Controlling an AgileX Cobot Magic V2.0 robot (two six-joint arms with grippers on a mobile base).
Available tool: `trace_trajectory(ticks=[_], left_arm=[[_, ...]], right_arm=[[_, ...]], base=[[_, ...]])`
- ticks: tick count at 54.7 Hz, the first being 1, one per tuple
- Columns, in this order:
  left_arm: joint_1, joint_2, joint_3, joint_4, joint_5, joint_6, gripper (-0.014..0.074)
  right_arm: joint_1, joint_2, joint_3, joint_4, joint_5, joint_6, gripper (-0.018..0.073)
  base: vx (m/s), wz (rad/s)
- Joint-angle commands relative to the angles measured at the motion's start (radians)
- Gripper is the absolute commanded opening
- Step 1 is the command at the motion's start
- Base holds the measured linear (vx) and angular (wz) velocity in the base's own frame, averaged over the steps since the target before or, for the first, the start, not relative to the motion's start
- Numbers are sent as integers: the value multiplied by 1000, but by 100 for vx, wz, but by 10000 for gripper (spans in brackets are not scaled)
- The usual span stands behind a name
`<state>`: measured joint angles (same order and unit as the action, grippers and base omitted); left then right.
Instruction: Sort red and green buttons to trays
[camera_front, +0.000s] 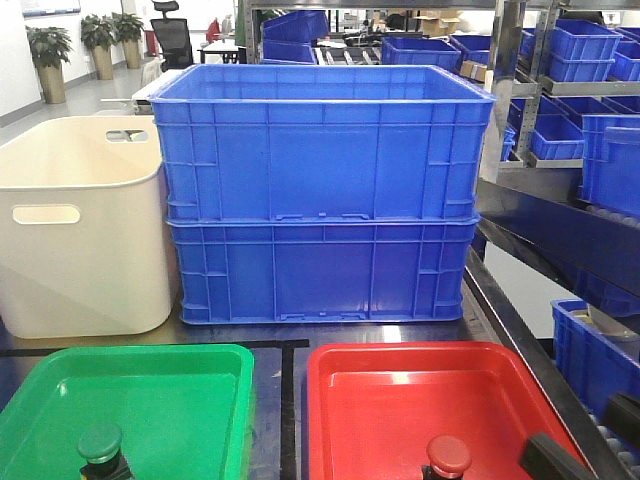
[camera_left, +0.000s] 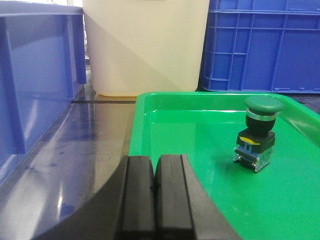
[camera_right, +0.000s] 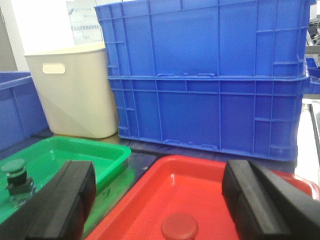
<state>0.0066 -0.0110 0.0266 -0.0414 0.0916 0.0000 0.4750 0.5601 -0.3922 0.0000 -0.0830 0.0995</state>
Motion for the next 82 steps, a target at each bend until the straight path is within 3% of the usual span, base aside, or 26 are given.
trace_trajectory(ticks=[1, 8, 16, 36, 47, 57, 70, 73, 82], left_arm=[[2, -15, -20, -10, -79, -7, -6], [2, -15, -20, -10, -79, -7, -6], [2, -15, -20, -10, -79, -7, -6], [2, -15, -20, -10, -79, -7, -6], [2, -15, -20, -10, -79, -7, -6], [2, -15, -20, -10, -79, -7, -6], [2, -15, -20, -10, -79, -7, -6], [2, -15, -20, -10, -79, -7, -6], [1, -15, -20, -10, -79, -7, -6]], right_arm=[[-1, -75, -29, -8, 39, -6, 585], [-1, -205, -29, -15, 259, -7, 578], [-42, -292, -29, -47, 402, -6, 515], [-382, -311, -29, -50, 413, -6, 183], [-430, -311, -26, -49, 405, -6, -9], [-429, -356, 113, -60, 249, -7, -14], [-429, -483, 447, -49, -60, 0, -12], [-429, -529, 429, -36, 46, 1, -12], [-432, -584, 437, -42, 116, 1, -12]], base=[[0, 0], [0, 0], [0, 0], [0, 0], [0, 0], [0, 0], [0, 0], [0, 0], [0, 0]])
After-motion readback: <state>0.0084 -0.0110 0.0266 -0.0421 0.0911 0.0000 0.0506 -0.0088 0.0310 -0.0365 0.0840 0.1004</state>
